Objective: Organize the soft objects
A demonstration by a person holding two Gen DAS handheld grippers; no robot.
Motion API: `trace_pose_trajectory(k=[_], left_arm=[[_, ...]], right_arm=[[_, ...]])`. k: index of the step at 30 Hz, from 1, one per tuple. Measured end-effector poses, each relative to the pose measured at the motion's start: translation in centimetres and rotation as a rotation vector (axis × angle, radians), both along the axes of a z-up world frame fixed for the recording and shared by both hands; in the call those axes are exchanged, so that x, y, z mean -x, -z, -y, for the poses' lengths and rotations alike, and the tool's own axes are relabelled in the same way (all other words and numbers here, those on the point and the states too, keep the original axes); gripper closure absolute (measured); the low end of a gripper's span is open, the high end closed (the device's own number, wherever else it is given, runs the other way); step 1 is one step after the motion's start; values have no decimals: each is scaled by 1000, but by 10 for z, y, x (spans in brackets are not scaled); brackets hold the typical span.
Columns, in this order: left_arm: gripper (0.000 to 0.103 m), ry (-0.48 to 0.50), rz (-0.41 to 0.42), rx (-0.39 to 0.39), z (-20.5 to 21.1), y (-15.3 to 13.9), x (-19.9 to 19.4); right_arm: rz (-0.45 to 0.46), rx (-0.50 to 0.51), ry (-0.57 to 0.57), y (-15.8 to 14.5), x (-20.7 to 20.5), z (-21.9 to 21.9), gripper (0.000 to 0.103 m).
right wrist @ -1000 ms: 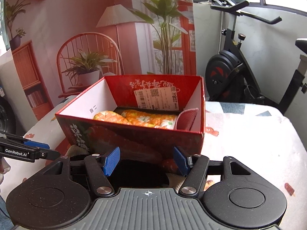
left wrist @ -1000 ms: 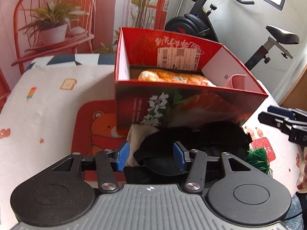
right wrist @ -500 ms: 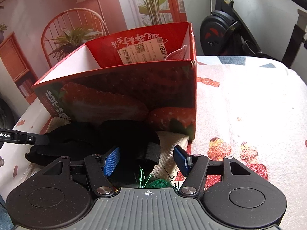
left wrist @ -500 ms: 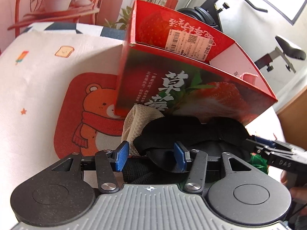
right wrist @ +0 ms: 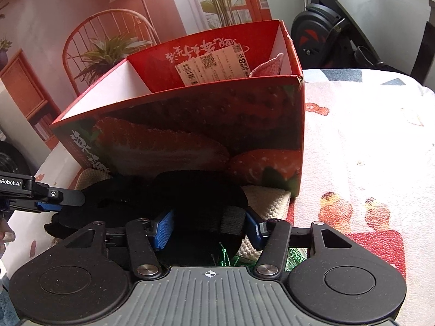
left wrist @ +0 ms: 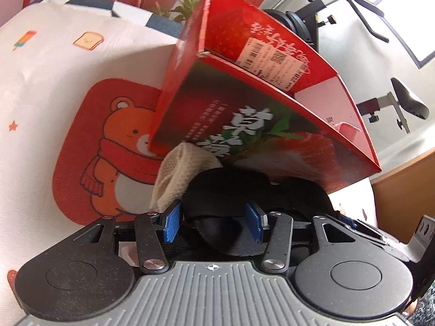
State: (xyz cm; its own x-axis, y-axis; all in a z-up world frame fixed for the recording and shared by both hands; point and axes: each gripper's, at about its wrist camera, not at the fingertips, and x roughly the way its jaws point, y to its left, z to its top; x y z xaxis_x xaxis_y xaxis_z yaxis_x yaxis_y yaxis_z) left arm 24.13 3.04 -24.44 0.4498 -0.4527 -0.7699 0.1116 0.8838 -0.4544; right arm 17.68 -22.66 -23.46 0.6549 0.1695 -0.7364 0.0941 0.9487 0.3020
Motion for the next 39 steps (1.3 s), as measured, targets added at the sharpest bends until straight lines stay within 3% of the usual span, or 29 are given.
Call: trace_pose_trajectory(k=[3, 5, 7, 16, 27, 39], left_arm=[[80, 21, 39, -69, 7, -9, 4], [87, 29, 73, -89, 8, -15, 7], [90, 36, 110, -102, 9, -23, 11], [92, 74, 274, -196, 25, -62, 38], [92, 64, 472, -205, 25, -120, 69], [92, 30, 585, -233, 42, -161, 44]], right_arm=[[12, 8, 1, -6, 1, 1, 69], [16, 13, 2, -12, 2, 3, 82], [24, 20, 2, -17, 3, 5, 87], [103, 41, -41, -51, 13, -7, 92], [248, 75, -52, -112, 23, -6, 92], [319, 183, -39, -161, -10, -8, 92]])
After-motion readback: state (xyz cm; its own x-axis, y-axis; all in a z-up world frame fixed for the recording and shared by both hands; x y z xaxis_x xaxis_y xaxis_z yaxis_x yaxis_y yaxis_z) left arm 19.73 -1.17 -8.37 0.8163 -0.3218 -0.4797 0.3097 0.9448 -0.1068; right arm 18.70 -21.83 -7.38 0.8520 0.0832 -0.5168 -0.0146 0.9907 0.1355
